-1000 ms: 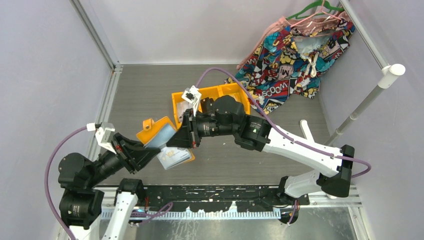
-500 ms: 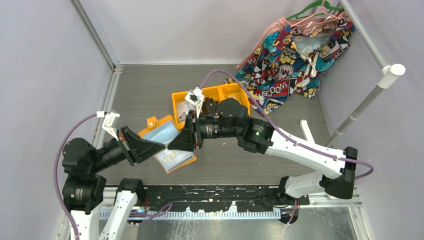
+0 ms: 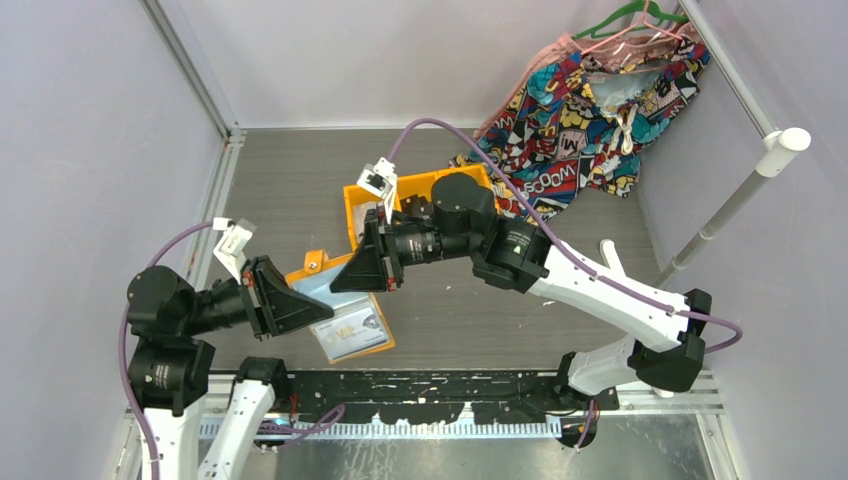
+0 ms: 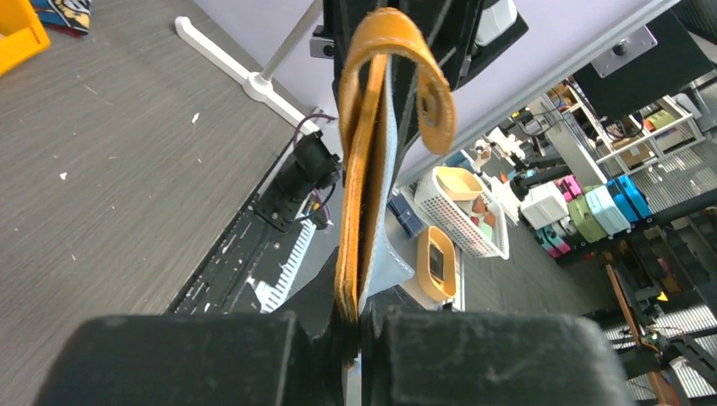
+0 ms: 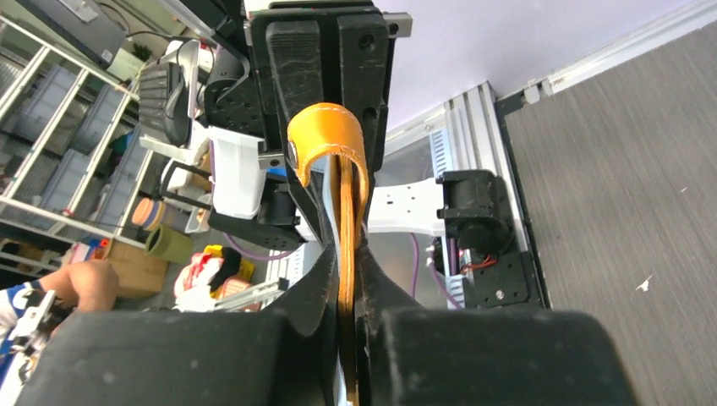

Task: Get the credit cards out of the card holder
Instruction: Remove the credit card from the card holder.

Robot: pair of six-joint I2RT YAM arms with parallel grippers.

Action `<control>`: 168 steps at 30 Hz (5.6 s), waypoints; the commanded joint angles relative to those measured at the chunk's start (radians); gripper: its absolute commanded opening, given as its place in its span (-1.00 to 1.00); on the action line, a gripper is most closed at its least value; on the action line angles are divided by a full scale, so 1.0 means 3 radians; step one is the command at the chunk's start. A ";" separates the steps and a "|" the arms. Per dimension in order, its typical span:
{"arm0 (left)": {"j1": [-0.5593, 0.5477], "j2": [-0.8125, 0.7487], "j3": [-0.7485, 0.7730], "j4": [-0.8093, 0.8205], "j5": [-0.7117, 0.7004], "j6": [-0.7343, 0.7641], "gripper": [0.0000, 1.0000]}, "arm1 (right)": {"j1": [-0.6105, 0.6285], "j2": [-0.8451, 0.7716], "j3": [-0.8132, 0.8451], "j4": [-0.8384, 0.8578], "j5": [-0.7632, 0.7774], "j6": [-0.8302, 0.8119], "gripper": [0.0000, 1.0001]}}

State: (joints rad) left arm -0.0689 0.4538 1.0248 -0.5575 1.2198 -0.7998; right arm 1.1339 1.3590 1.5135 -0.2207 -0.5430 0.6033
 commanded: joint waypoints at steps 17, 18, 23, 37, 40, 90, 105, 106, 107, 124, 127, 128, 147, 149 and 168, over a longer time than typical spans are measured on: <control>0.0020 -0.0308 -0.0130 0.0220 -0.0338 -0.0425 0.07 | -0.0033 -0.0173 -0.0291 0.1475 0.0708 0.0668 -0.98; 0.0020 -0.0304 -0.0124 0.0235 -0.0334 -0.0464 0.06 | -0.0034 -0.0188 -0.0314 0.1519 0.0759 0.0711 -0.98; 0.0017 -0.0362 -0.0197 0.0337 -0.0371 -0.0561 -0.09 | -0.0031 -0.0358 -0.0597 0.1775 0.1106 0.0766 -0.98; 0.0020 -0.0184 -0.0018 -0.0413 -0.1634 -0.0043 -0.78 | 0.0098 -0.0663 -0.1235 0.1922 0.1718 0.0539 -0.90; 0.0019 0.0156 0.0206 -0.0811 -0.1428 0.0417 -0.81 | 0.0092 -0.0665 -0.1172 0.1569 0.1693 0.0288 -0.26; -0.0742 0.2472 0.2155 -0.3472 -0.4081 0.4094 -1.00 | -0.0076 0.0148 -0.1320 0.1762 0.2074 -0.0883 0.99; -0.0747 0.2462 0.2608 -0.4021 -0.2867 0.4087 -1.00 | 0.0224 0.0487 -0.1252 0.2116 0.2590 -0.1077 0.99; -0.0750 0.2459 0.2638 -0.4062 -0.2822 0.4073 -1.00 | 0.0219 0.0463 -0.1278 0.2134 0.2640 -0.1091 0.99; -0.0747 0.2437 0.2646 -0.4070 -0.2782 0.4080 -1.00 | 0.0207 0.0421 -0.1307 0.2139 0.2646 -0.1103 0.99; -0.0849 0.2183 0.2565 -0.4068 -0.2175 0.4158 -1.00 | -0.0368 -0.0140 -0.1059 0.1208 0.1133 -0.1211 0.99; -0.0862 0.2163 0.2574 -0.4068 -0.2129 0.4167 -1.00 | -0.0372 -0.0094 -0.0960 0.1139 0.0844 -0.1217 0.99; -0.0867 0.2156 0.2571 -0.4068 -0.2120 0.4165 -1.00 | -0.0369 -0.0088 -0.0953 0.1157 0.0695 -0.1200 0.99; -0.0884 0.2031 0.2591 -0.4072 -0.1996 0.4237 -0.90 | -0.0463 -0.0035 -0.0655 0.1187 0.0146 -0.0638 -0.60; -0.0883 0.2008 0.2583 -0.4063 -0.1918 0.4260 -0.73 | -0.0484 -0.0090 -0.0672 0.1206 0.0179 -0.0564 -0.75; -0.0883 0.1248 0.1752 -0.2069 -0.1594 0.2550 -0.69 | -0.0471 -0.0623 -0.1405 0.2374 0.0203 0.0476 -0.98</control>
State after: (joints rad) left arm -0.3283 0.8719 1.6024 -1.4105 0.7605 0.1795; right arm 0.9863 1.2182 1.0924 0.3340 -0.4992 0.6788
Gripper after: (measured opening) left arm 0.181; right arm 0.123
